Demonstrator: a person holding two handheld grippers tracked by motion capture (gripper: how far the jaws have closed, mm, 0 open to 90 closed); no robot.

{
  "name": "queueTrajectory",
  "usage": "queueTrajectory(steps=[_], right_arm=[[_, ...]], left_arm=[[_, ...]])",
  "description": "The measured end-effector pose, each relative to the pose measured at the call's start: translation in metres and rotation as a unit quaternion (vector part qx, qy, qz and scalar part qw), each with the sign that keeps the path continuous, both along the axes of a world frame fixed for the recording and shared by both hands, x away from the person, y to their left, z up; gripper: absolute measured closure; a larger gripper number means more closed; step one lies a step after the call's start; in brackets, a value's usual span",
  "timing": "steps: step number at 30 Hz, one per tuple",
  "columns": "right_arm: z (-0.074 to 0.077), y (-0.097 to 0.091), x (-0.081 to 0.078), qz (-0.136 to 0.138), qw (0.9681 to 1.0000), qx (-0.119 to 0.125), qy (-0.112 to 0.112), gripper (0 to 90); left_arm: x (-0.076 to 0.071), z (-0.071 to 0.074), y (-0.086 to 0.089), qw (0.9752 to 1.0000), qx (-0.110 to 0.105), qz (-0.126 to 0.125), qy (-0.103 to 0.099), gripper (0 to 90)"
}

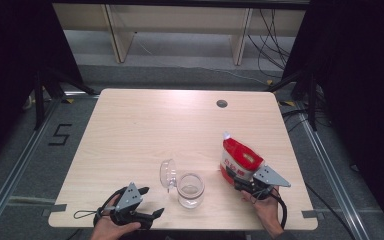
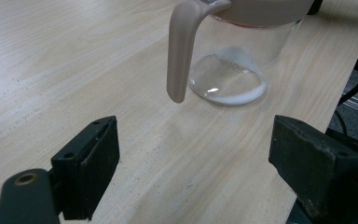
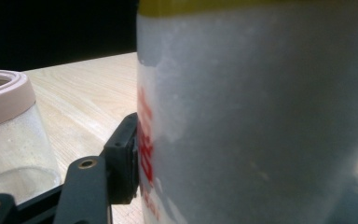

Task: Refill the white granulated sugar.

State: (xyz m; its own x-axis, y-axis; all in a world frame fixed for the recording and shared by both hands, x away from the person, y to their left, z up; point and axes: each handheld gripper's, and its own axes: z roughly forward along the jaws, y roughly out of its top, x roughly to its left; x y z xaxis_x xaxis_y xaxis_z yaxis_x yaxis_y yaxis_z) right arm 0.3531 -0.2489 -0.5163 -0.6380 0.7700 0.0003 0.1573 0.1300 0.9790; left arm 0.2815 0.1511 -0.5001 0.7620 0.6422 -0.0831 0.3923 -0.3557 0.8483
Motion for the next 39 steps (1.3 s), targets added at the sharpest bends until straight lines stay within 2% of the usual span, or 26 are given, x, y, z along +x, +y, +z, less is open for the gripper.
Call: queueTrajectory(steps=[3, 4, 5, 7, 9, 10, 11, 12, 14, 15, 16, 17, 20, 22, 24, 25, 26, 29, 31, 32, 33, 34, 36, 37, 38, 39], right_arm=[[0.001, 0.002, 0.001, 0.008, 0.9999, 0.01, -0.004, 44.7], [0.002, 0.004, -0.002, 0.001, 1.0, 0.005, 0.007, 45.0], [0.002, 0.004, -0.001, 0.004, 1.0, 0.0, -0.002, 45.4], [0.004, 0.007, -0.002, 0.007, 1.0, -0.004, 0.002, 45.9], [0.008, 0.011, -0.006, 0.0, 0.9995, -0.031, 0.007, 46.6], [0.008, 0.011, -0.006, 0.0, 0.9995, -0.031, 0.007, 46.6], [0.011, 0.012, -0.006, -0.003, 0.9986, -0.048, -0.022, 47.0], [0.011, 0.012, -0.006, -0.003, 0.9986, -0.048, -0.022, 47.0], [0.014, 0.012, -0.008, 0.0, 0.9978, -0.062, -0.024, 47.3], [0.017, 0.012, -0.012, 0.002, 0.996, -0.085, -0.027, 47.5], [0.017, 0.012, -0.012, 0.002, 0.996, -0.085, -0.027, 47.5], [0.021, 0.01, -0.014, 0.0, 0.9931, -0.111, -0.037, 47.6], [0.025, 0.01, -0.02, -0.006, 0.9923, -0.119, -0.035, 47.8], [0.03, 0.009, -0.022, -0.007, 0.9887, -0.139, -0.055, 47.8], [0.035, 0.01, -0.027, -0.012, 0.9885, -0.137, -0.062, 47.9], [0.04, 0.01, -0.031, -0.018, 0.9833, -0.165, -0.076, 47.9], [0.04, 0.01, -0.031, -0.018, 0.9833, -0.165, -0.076, 47.9], [0.048, 0.012, -0.041, -0.018, 0.971, -0.213, -0.107, 48.0], [0.051, 0.013, -0.046, -0.02, 0.9654, -0.231, -0.119, 48.0], [0.052, 0.014, -0.049, -0.019, 0.9614, -0.245, -0.124, 48.1], [0.054, 0.016, -0.054, -0.015, 0.9532, -0.269, -0.138, 48.1], [0.054, 0.016, -0.054, -0.015, 0.9532, -0.269, -0.138, 48.1], [0.055, 0.019, -0.059, -0.01, 0.9495, -0.28, -0.142, 48.2], [0.056, 0.02, -0.06, -0.004, 0.9462, -0.288, -0.147, 48.2], [0.055, 0.023, -0.064, -0.003, 0.9368, -0.313, -0.156, 48.3], [0.056, 0.024, -0.066, -0.003, 0.9307, -0.328, -0.161, 48.3]], left_arm=[[0.0, 0.001, 0.0, 0.9999, 0.009, -0.004, -0.003, 16.0], [0.0, 0.001, 0.001, 0.9998, 0.017, -0.008, -0.005, 15.9], [-0.003, 0.0, -0.002, 0.9997, -0.007, -0.017, 0.015, 16.0], [-0.002, 0.0, -0.002, 0.9998, 0.0, -0.02, 0.006, 16.0], [-0.001, 0.001, -0.001, 0.9997, 0.012, -0.021, -0.005, 15.9], [-0.002, 0.001, -0.001, 0.9998, 0.006, -0.017, 0.001, 15.9], [-0.003, 0.0, -0.002, 0.9995, -0.013, -0.02, 0.021, 15.9], [-0.003, 0.0, -0.002, 0.9995, -0.013, -0.02, 0.021, 16.0], [-0.003, 0.001, 0.0, 0.9999, -0.005, -0.012, 0.007, 16.0], [-0.002, 0.003, 0.004, 0.9997, 0.014, -0.017, -0.002, 15.9], [-0.002, 0.003, 0.004, 0.9997, 0.014, -0.017, -0.002, 16.0], [-0.003, 0.003, 0.004, 0.9999, 0.002, -0.011, 0.002, 15.9], [-0.001, 0.003, 0.007, 0.9997, 0.016, -0.019, -0.008, 16.0], [-0.003, 0.002, 0.006, 0.9999, 0.002, -0.012, 0.006, 16.0], [-0.004, 0.002, 0.007, 1.0, 0.001, -0.008, 0.005, 16.0], [-0.003, 0.004, 0.01, 0.9998, 0.015, -0.012, -0.002, 16.0], [-0.003, 0.004, 0.01, 0.9998, 0.015, -0.012, -0.002, 15.9], [-0.003, 0.003, 0.01, 0.9999, 0.009, -0.011, 0.0, 16.0], [-0.003, 0.003, 0.01, 0.9999, 0.009, -0.011, 0.0, 16.0], [-0.003, 0.004, 0.01, 0.9999, 0.011, -0.011, 0.0, 16.0], [-0.003, 0.004, 0.01, 0.9998, 0.014, -0.013, -0.002, 15.9], [-0.003, 0.004, 0.01, 0.9998, 0.014, -0.013, -0.002, 16.0], [-0.003, 0.004, 0.01, 0.9999, 0.003, -0.011, 0.0, 16.0], [-0.003, 0.005, 0.012, 0.9999, 0.014, -0.004, -0.006, 16.0], [-0.002, 0.004, 0.013, 0.9999, 0.015, -0.005, -0.006, 16.0], [-0.002, 0.004, 0.013, 0.9998, 0.017, -0.005, -0.006, 16.0]])
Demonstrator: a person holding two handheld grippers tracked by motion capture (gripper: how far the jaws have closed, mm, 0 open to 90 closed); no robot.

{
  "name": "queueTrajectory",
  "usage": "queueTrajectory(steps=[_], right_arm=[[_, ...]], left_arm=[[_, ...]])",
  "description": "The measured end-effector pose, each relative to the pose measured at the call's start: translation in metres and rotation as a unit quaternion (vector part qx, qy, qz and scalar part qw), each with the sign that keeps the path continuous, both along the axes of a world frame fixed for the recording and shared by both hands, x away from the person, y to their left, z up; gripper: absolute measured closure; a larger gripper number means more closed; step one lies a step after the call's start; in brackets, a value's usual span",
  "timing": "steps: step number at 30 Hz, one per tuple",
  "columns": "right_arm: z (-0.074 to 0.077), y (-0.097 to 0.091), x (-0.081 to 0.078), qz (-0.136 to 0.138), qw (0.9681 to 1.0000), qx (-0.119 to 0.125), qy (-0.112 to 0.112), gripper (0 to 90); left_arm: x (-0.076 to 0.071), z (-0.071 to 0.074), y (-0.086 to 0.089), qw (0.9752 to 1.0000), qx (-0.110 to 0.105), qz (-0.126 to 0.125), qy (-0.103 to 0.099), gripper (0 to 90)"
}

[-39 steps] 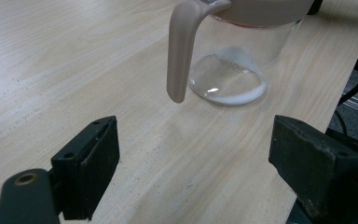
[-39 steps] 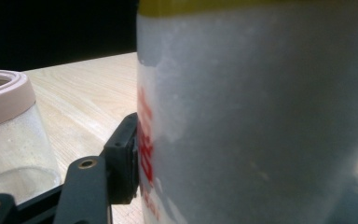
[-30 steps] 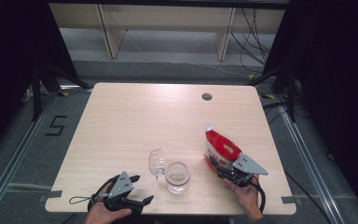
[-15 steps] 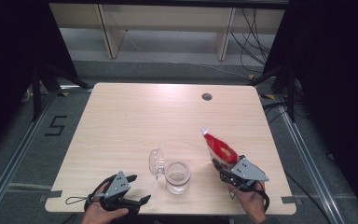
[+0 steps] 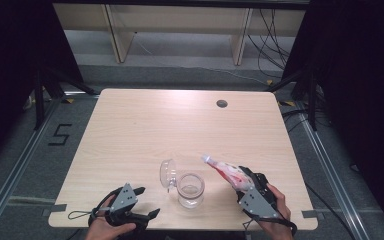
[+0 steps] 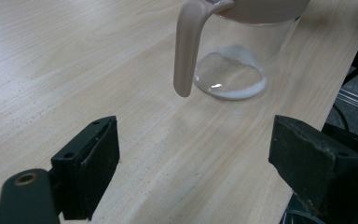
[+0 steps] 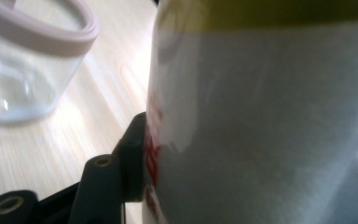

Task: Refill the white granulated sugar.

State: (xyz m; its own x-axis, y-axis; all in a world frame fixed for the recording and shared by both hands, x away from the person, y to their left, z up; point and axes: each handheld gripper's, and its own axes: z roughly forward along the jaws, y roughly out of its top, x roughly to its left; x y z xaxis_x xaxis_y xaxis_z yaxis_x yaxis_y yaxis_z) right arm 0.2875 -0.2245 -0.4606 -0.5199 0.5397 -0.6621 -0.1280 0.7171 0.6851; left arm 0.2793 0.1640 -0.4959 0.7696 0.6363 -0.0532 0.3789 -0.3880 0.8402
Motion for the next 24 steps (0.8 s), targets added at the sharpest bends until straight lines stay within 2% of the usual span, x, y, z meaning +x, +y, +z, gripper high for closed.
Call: queueTrajectory(steps=[1, 2, 3, 4, 6, 7, 8, 9, 10, 11, 13, 15, 16, 18, 21, 22, 24], right_arm=[[0.0, 0.002, -0.002, 0.002, 0.9998, -0.019, -0.009, 48.3], [0.0, 0.002, -0.002, 0.002, 0.9998, -0.019, -0.009, 48.3], [0.0, 0.004, -0.004, 0.001, 0.9994, -0.031, -0.014, 48.3], [0.002, 0.007, -0.005, 0.008, 0.998, -0.056, -0.026, 48.4], [0.003, 0.009, -0.01, 0.005, 0.9967, -0.072, -0.036, 48.4], [0.004, 0.01, -0.011, 0.01, 0.9943, -0.095, -0.048, 48.5], [0.003, 0.012, -0.013, 0.005, 0.9946, -0.094, -0.043, 48.4], [0.004, 0.013, -0.015, 0.003, 0.993, -0.106, -0.051, 48.5], [0.004, 0.013, -0.015, 0.008, 0.9912, -0.118, -0.059, 48.5], [0.005, 0.013, -0.014, 0.011, 0.9877, -0.136, -0.077, 48.5], [0.003, 0.015, -0.017, 0.001, 0.9882, -0.135, -0.071, 48.5], [0.002, 0.016, -0.016, 0.01, 0.9831, -0.16, -0.088, 48.6], [0.002, 0.016, -0.016, 0.01, 0.9817, -0.166, -0.092, 48.6], [0.0, 0.018, -0.018, 0.007, 0.9792, -0.179, -0.096, 48.6], [0.0, 0.022, -0.019, 0.013, 0.9708, -0.213, -0.109, 48.7], [-0.001, 0.023, -0.021, 0.01, 0.9696, -0.216, -0.115, 48.7], [-0.002, 0.024, -0.023, 0.004, 0.9651, -0.231, -0.123, 48.8]], left_arm=[[0.0, 0.0, 0.0, 1.0, 0.001, -0.002, -0.001, 16.0], [0.0, 0.0, 0.0, 1.0, 0.001, -0.002, -0.001, 15.9], [0.0, 0.0, -0.001, 1.0, -0.001, -0.001, 0.001, 15.9], [-0.001, 0.0, -0.001, 1.0, 0.0, -0.002, 0.001, 16.0], [0.0, -0.001, -0.002, 1.0, -0.003, -0.003, 0.0, 16.0], [-0.001, -0.001, -0.002, 1.0, 0.002, -0.002, 0.0, 15.9], [-0.001, -0.002, -0.003, 1.0, -0.005, -0.003, 0.001, 16.0], [0.0, -0.001, -0.001, 0.9999, 0.011, -0.006, -0.003, 16.0], [0.0, -0.001, -0.001, 0.9999, 0.012, -0.006, -0.003, 16.0], [0.0, -0.001, -0.001, 0.9999, 0.012, -0.006, -0.003, 16.0], [0.0, -0.001, -0.001, 0.9999, 0.012, -0.006, -0.003, 16.0], [-0.001, -0.001, -0.001, 1.0, 0.004, -0.003, 0.001, 16.0], [0.0, -0.001, -0.001, 1.0, 0.009, -0.004, 0.0, 15.9], [0.0, -0.001, -0.001, 1.0, 0.005, -0.002, 0.001, 16.0], [0.0, -0.002, -0.002, 1.0, 0.004, -0.005, 0.001, 16.0], [0.0, -0.001, -0.001, 0.9999, 0.011, -0.005, 0.001, 16.0], [0.0, -0.001, -0.002, 1.0, 0.006, -0.004, 0.001, 15.9]])
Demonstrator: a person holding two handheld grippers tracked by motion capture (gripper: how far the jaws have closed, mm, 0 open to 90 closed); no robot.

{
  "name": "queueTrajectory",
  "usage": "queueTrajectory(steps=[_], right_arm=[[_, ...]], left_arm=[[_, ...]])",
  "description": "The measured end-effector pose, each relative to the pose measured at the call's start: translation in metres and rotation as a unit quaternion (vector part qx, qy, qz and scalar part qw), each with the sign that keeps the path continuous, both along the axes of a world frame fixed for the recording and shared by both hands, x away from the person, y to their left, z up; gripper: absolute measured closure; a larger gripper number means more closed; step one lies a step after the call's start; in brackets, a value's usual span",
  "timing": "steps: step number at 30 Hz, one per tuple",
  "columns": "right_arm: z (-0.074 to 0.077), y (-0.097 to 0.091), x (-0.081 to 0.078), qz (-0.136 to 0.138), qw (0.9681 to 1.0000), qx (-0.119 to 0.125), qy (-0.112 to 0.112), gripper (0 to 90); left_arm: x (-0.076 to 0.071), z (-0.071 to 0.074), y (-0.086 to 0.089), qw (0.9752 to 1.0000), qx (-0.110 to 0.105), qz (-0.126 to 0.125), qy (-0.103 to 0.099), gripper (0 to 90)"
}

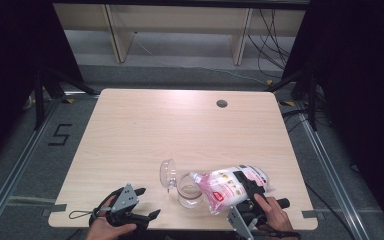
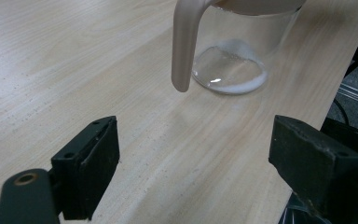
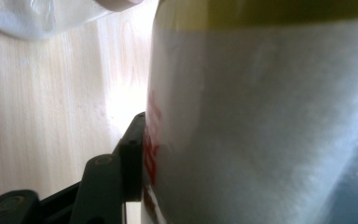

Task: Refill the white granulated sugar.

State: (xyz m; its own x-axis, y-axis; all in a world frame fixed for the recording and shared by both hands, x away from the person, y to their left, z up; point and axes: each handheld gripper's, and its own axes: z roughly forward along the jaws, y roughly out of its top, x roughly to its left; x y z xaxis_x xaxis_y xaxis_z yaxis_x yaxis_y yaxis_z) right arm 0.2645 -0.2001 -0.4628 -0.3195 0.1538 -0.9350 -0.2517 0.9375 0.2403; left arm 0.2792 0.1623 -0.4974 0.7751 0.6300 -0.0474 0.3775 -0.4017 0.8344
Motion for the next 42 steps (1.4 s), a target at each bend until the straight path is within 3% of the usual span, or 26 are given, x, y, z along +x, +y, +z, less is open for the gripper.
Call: queueTrajectory(steps=[1, 2, 6, 8, 10, 11, 13, 14, 16, 17, 18, 21, 22, 23, 24, 25, 26, 27, 29, 33, 34, 36, 38, 40, 41, 42], right_arm=[[0.002, 0.001, 0.001, 0.012, 0.9994, -0.028, -0.018, 48.8], [0.001, 0.001, 0.0, 0.011, 0.9995, -0.026, -0.017, 48.9], [0.005, 0.003, 0.001, 0.028, 0.9949, -0.084, -0.049, 49.0], [0.001, 0.002, -0.002, 0.009, 0.9968, -0.071, -0.037, 49.0], [0.004, 0.004, -0.001, 0.019, 0.9933, -0.102, -0.052, 49.0], [0.0, 0.004, -0.002, 0.011, 0.9944, -0.093, -0.05, 49.1], [0.005, 0.007, -0.001, 0.023, 0.9875, -0.139, -0.07, 49.1], [0.003, 0.007, -0.002, 0.012, 0.9892, -0.133, -0.059, 49.2], [0.003, 0.009, -0.001, 0.027, 0.9852, -0.151, -0.078, 49.2], [0.002, 0.009, -0.002, 0.018, 0.9852, -0.156, -0.068, 49.2], [0.005, 0.011, -0.001, 0.031, 0.9808, -0.172, -0.087, 49.3], [0.007, 0.013, 0.0, 0.03, 0.9765, -0.196, -0.083, 49.5], [0.007, 0.013, 0.002, 0.044, 0.9738, -0.198, -0.102, 49.5], [0.008, 0.013, 0.0, 0.032, 0.9751, -0.203, -0.083, 49.5], [0.009, 0.013, 0.0, 0.031, 0.9733, -0.208, -0.091, 49.6], [0.005, 0.012, 0.001, 0.029, 0.9768, -0.192, -0.09, 49.6], [0.004, 0.011, 0.0, 0.022, 0.9771, -0.193, -0.086, 49.7], [0.004, 0.011, 0.0, 0.019, 0.9764, -0.197, -0.088, 49.7], [0.005, 0.012, 0.002, 0.031, 0.972, -0.21, -0.1, 49.8], [0.006, 0.013, 0.001, 0.03, 0.9693, -0.22, -0.105, 50.0], [0.008, 0.014, 0.002, 0.038, 0.9662, -0.231, -0.107, 50.1], [0.009, 0.015, 0.001, 0.03, 0.9664, -0.229, -0.113, 50.2], [0.012, 0.017, 0.002, 0.037, 0.9612, -0.246, -0.119, 50.2], [0.013, 0.017, 0.002, 0.036, 0.9617, -0.242, -0.123, 50.3], [0.012, 0.016, 0.0, 0.022, 0.9663, -0.23, -0.114, 50.4], [0.013, 0.017, 0.0, 0.026, 0.9637, -0.238, -0.118, 50.5]], left_arm=[[0.0, 0.0, 0.0, 1.0, 0.0, 0.0, 0.0, 15.9], [0.0, 0.0, 0.0, 1.0, -0.001, 0.0, 0.0, 16.0], [0.0, -0.001, 0.0, 1.0, -0.004, 0.0, 0.0, 15.9], [0.0, -0.001, 0.0, 1.0, -0.005, 0.002, -0.001, 15.9], [0.0, -0.001, -0.001, 1.0, -0.005, 0.003, -0.001, 15.9], [0.0, -0.002, -0.001, 1.0, -0.005, 0.001, -0.001, 16.0], [0.001, -0.001, 0.001, 0.9999, 0.013, -0.003, -0.004, 15.9], [0.001, -0.001, 0.001, 0.9999, 0.012, -0.003, -0.004, 16.0], [0.0, -0.002, 0.0, 1.0, 0.005, -0.001, -0.001, 15.9], [0.0, -0.002, -0.001, 1.0, 0.002, -0.001, 0.0, 16.0], [0.0, -0.002, -0.001, 1.0, 0.001, -0.001, 0.0, 16.0], [0.0, -0.002, -0.002, 1.0, -0.002, 0.001, 0.002, 16.0], [0.0, -0.001, -0.001, 1.0, 0.007, -0.002, 0.0, 16.0], [0.001, -0.001, 0.0, 0.9999, 0.014, -0.006, -0.005, 16.0], [0.0, -0.003, -0.003, 1.0, -0.004, -0.001, -0.002, 15.9], [0.0, -0.002, -0.003, 1.0, -0.001, -0.002, -0.002, 16.0], [0.0, -0.002, -0.001, 0.9999, 0.014, -0.006, -0.003, 15.9], [-0.001, -0.002, -0.003, 1.0, 0.002, -0.004, 0.001, 15.9], [-0.001, -0.002, -0.004, 1.0, 0.0, -0.006, -0.005, 15.9], [-0.001, -0.002, -0.004, 1.0, 0.006, -0.005, -0.003, 15.9], [-0.001, -0.002, -0.004, 1.0, 0.001, -0.005, -0.004, 16.0], [-0.001, -0.002, -0.004, 1.0, 0.002, -0.007, -0.002, 16.0], [-0.001, -0.002, -0.004, 1.0, 0.003, -0.007, -0.003, 16.0], [-0.002, -0.002, -0.005, 1.0, 0.0, -0.004, -0.001, 15.9], [-0.002, -0.002, -0.005, 1.0, 0.005, -0.003, 0.0, 16.0], [-0.001, -0.002, -0.005, 1.0, 0.0, -0.004, -0.003, 15.9]])
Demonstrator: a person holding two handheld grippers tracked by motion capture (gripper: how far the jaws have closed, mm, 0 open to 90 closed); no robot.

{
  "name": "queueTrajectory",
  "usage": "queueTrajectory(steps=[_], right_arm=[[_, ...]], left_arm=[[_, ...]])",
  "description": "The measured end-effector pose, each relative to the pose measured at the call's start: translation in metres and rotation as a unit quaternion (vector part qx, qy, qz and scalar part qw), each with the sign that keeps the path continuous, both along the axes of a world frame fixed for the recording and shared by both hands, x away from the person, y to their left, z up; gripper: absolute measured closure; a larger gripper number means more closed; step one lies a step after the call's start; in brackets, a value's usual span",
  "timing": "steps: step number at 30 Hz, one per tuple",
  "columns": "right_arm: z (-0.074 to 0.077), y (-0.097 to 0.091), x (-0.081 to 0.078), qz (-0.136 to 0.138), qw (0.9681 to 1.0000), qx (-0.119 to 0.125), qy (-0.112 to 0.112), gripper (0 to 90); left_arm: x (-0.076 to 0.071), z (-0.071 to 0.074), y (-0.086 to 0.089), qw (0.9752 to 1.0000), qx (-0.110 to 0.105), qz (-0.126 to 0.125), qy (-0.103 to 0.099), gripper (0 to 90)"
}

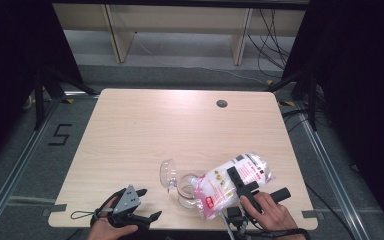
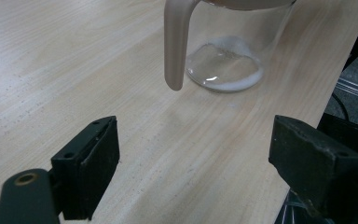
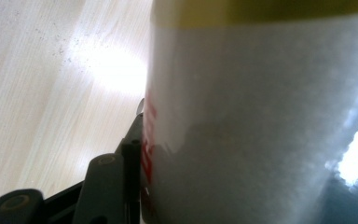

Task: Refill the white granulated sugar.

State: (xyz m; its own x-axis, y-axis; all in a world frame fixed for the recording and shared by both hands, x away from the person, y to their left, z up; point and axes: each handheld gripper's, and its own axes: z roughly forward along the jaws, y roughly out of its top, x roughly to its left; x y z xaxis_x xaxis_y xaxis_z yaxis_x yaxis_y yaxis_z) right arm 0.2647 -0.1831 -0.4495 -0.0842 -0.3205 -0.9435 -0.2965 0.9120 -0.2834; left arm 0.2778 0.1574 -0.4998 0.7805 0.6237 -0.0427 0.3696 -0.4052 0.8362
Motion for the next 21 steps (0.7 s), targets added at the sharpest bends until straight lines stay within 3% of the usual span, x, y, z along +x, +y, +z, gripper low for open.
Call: queueTrajectory(steps=[3, 4, 5, 7, 8, 9, 10, 11, 12, 16, 19, 20, 21], right_arm=[[0.0018, 0.0004, 0.0003, 0.004, 1.0, -0.008, 0.001, 50.6], [0.0017, 0.0003, 0.0001, 0.005, 1.0, -0.003, -0.001, 50.6], [0.0015, -0.0002, 0.0003, 0.003, 1.0, -0.001, 0.001, 50.7], [0.0022, 0.0001, 0.001, 0.002, 0.9999, -0.016, -0.001, 50.7], [0.0045, 0.0009, 0.0009, -0.002, 0.9994, -0.035, 0.003, 50.8], [0.0051, 0.0012, 0.0012, 0.002, 0.9992, -0.039, 0.002, 50.8], [0.0032, -0.0004, 0.0004, -0.004, 0.9998, -0.021, 0.004, 50.9], [0.0051, 0.0001, 0.0007, -0.004, 0.9995, -0.032, 0.008, 50.9], [0.0025, -0.0013, -0.0009, -0.016, 0.9998, -0.009, 0.01, 50.9], [0.0059, 0.0005, -0.0004, -0.003, 0.9992, -0.039, 0.002, 51.0], [0.0054, 0.0006, -0.0003, -0.001, 0.9993, -0.038, 0.003, 51.1], [0.0053, 0.0006, -0.0003, -0.001, 0.9993, -0.037, 0.004, 51.2], [0.0053, 0.0006, -0.0003, -0.001, 0.9993, -0.037, 0.004, 51.2]], left_arm=[[-0.0004, 0.0, -0.0005, 1.0, 0.0, 0.0, 0.003, 16.0], [-0.0012, -0.0001, -0.0014, 0.9996, -0.008, -0.015, 0.021, 15.9], [-0.0013, -0.0001, -0.0015, 0.9996, -0.009, -0.015, 0.022, 16.0], [-0.0012, -0.0004, -0.0015, 0.9999, -0.009, -0.007, 0.011, 16.0], [-0.0006, -0.0001, -0.0009, 0.9999, -0.007, -0.009, 0.006, 16.0], [-0.0019, 0.0003, -0.0014, 0.9997, -0.01, -0.009, 0.018, 15.9], [-0.0006, 0.0004, -0.0008, 0.9999, -0.007, -0.008, 0.007, 16.0], [0.0003, 0.0013, 0.0, 0.9999, -0.001, -0.012, 0.003, 16.0], [0.0007, 0.0012, 0.0001, 0.9999, -0.002, -0.011, 0.002, 16.0], [-0.0015, 0.0001, -0.0011, 0.9998, -0.014, -0.005, 0.013, 16.0], [-0.0011, 0.0003, -0.0008, 0.9999, -0.006, -0.006, 0.01, 15.9], [-0.0027, -0.0007, -0.0027, 0.9994, -0.018, -0.012, 0.025, 16.0], [-0.0027, -0.0007, -0.0027, 0.9994, -0.018, -0.012, 0.025, 16.0]])
